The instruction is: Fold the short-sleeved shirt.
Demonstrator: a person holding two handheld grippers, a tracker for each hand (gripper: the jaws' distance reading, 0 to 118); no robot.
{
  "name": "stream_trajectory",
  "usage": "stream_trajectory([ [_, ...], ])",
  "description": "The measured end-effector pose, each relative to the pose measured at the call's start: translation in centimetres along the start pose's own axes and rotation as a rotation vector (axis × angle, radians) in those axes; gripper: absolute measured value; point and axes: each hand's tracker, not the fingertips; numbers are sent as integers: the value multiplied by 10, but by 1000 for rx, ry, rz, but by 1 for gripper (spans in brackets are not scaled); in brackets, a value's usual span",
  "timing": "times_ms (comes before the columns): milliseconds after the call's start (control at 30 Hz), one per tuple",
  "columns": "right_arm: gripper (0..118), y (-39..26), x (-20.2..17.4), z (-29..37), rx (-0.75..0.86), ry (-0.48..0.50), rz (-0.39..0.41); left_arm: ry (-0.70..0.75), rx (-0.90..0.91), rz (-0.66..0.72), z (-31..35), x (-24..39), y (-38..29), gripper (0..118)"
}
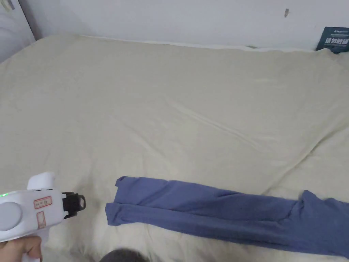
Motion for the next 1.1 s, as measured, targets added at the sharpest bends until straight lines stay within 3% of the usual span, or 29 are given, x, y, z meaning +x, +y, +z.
stream_trajectory([
  [33,0,3,-2,1,-5,15,4,-13,-11,-11,4,16,-1,0],
  [67,0,2,-25,3,-30,90,120,-42,-16,-14,2,22,-1,0],
  [167,0,2,-48,7,-21,85,117,-196,-40,-11,-14,16,16,0],
  [200,0,4,-38,2,-39,148,123,-260,-70,3,-21,13,23,0],
  [300,0,7,-42,2,-48,165,115,-405,-106,13,-37,15,36,0],
  [333,0,1,-67,16,-33,163,178,-327,-77,-3,-43,8,40,0],
  [367,0,-3,-78,20,-35,162,176,-329,-97,-26,-47,7,47,1],
  [400,0,-5,-84,22,-36,162,178,-371,-119,-49,-50,8,53,43],
  [433,0,-7,-89,23,-40,166,180,-408,-166,-82,-53,17,48,99],
  [467,0,-4,-86,24,-49,186,169,-438,-237,-93,-55,19,49,118],
  [567,0,-9,-98,28,-52,185,178,-515,-265,-50,-85,6,53,117],
  [600,0,-1,-81,17,-71,200,161,-540,-275,-36,-99,1,50,117],
  [767,0,-3,-73,12,-87,197,160,-760,-371,78,-125,12,50,117],
  [900,0,-5,-74,11,-91,187,156,-771,-371,3,-146,24,55,115],
  [933,0,-4,-73,12,-91,191,148,-765,-366,-4,-145,23,57,105],
  [967,0,-4,-72,13,-87,197,141,-761,-359,-11,-137,29,52,62],
  [1000,0,-4,-72,12,-87,209,141,-713,-334,-24,-129,32,49,5],
  [1067,0,-3,-71,12,-86,215,149,-524,-291,-81,-130,36,38,5],
  [1100,0,-1,-72,12,-83,213,155,-603,-362,-22,-144,17,49,5],
])
